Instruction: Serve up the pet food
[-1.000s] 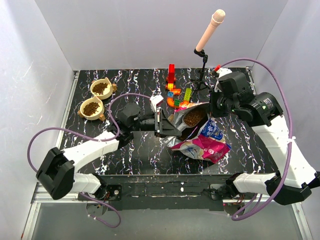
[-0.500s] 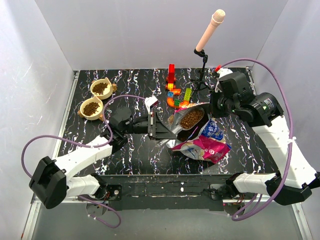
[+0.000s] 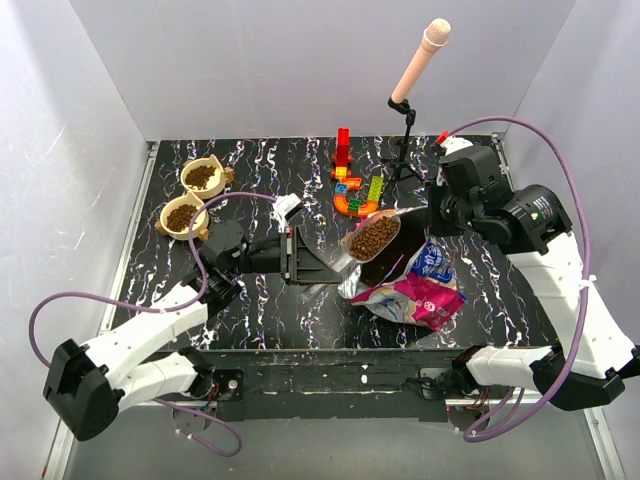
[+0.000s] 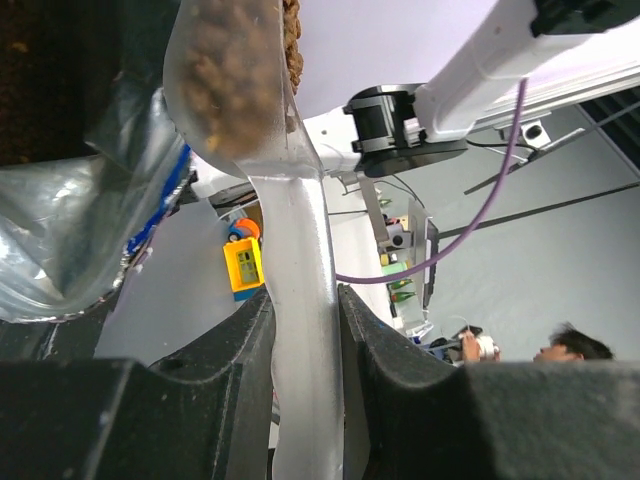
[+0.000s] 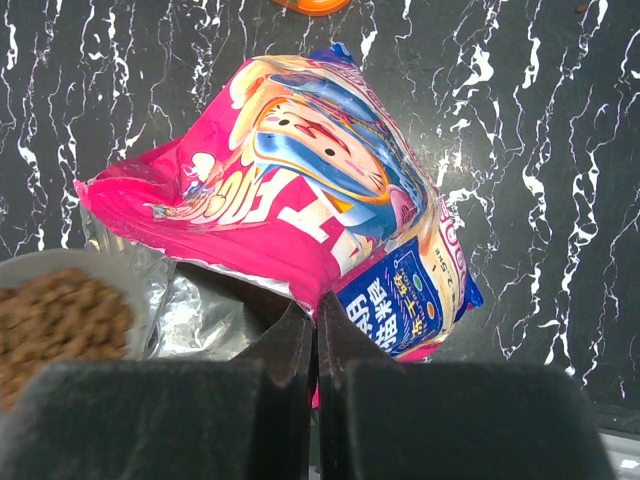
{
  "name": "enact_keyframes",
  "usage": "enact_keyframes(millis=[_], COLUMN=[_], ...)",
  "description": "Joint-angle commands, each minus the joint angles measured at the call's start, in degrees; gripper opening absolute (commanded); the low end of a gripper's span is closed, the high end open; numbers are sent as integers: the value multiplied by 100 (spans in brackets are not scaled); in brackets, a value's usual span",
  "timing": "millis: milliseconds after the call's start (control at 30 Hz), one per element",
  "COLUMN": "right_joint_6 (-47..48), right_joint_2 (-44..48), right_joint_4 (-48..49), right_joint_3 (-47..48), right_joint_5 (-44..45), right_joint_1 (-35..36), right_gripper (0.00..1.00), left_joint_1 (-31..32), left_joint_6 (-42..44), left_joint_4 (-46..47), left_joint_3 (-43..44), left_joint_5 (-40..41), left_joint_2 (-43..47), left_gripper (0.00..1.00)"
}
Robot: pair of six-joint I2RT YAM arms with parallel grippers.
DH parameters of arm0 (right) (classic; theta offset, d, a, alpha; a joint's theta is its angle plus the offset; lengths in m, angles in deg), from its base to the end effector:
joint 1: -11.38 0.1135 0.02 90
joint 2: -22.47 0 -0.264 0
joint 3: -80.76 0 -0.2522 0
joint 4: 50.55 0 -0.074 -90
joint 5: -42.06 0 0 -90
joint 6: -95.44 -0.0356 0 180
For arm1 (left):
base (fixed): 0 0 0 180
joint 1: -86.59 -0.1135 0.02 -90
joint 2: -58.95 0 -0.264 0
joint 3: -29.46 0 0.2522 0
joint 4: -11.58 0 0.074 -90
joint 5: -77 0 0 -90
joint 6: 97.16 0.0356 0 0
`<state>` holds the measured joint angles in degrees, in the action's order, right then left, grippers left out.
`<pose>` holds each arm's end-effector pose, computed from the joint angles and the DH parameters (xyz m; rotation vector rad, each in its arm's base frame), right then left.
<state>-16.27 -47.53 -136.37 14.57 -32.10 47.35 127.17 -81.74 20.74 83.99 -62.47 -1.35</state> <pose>0.1612 0.1050 0.4637 -0.1426 2.2747 0.2112 0.1625 -0.1748 0.3232 0.3201 2.0101 -2.0894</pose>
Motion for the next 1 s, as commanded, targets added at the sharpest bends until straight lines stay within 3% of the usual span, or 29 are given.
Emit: enact_keyframes(millis=[0, 367, 500, 633, 800, 967], right_joint_6=[-105, 18, 10, -26, 18, -17], right_joint_2=[311, 381, 610, 794, 865, 803], right_joint_4=[868, 780, 763, 684, 438, 157], right_joint_3=[753, 727, 507, 419, 489, 542], right_joint_5=[464, 201, 183, 148, -18, -256], right_joint_1=[-63, -63, -63, -63, -63, -63], right_gripper=[1, 1, 1, 1, 1, 1], left_joint_1=[-50, -102, -391, -840, -1148, -1596], left_joint_6=[-73, 427, 209, -599, -478, -654], left_joint_4=[20, -911, -719, 211, -173, 64], left_joint_3=[141, 1695, 2206, 2364, 2944, 3033], left_joint_5=[175, 605, 693, 676, 632, 641], left_joint_2=[439, -131, -649, -1168, -1713, -2223], left_gripper=[0, 0, 0, 0, 0, 0])
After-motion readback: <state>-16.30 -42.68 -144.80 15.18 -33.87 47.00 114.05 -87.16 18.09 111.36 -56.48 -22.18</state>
